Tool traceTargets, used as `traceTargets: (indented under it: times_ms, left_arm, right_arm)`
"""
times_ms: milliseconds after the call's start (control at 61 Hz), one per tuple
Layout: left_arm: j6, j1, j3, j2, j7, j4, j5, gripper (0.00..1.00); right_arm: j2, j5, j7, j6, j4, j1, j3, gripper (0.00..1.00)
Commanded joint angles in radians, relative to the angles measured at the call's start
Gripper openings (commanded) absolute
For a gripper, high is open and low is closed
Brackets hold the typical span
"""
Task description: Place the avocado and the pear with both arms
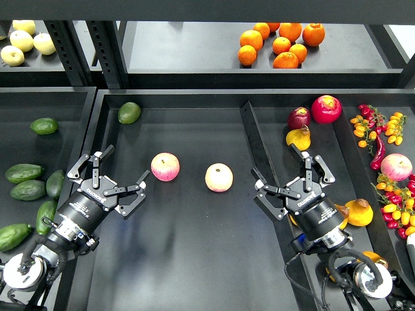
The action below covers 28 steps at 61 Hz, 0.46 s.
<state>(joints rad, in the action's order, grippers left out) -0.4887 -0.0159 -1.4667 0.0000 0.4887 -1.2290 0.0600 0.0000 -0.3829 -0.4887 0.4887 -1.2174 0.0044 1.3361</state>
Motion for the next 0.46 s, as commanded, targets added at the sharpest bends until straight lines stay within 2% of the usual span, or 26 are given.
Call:
traceTargets:
  times_ms: [0, 442]
  left_arm:
    - [0.000, 0.004, 0.003, 0.000, 0.000, 0.000, 0.001, 0.99]
    - [0.000, 0.005, 0.003, 0.000, 0.000, 0.000, 0.003, 0.99]
  right_arm:
    - [0.000, -0.013, 0.000, 0.000, -0.002, -0.001, 0.000, 1.00]
    - [0.000, -0.014, 0.000, 0.000, -0.008, -0.003, -0.017, 1.00]
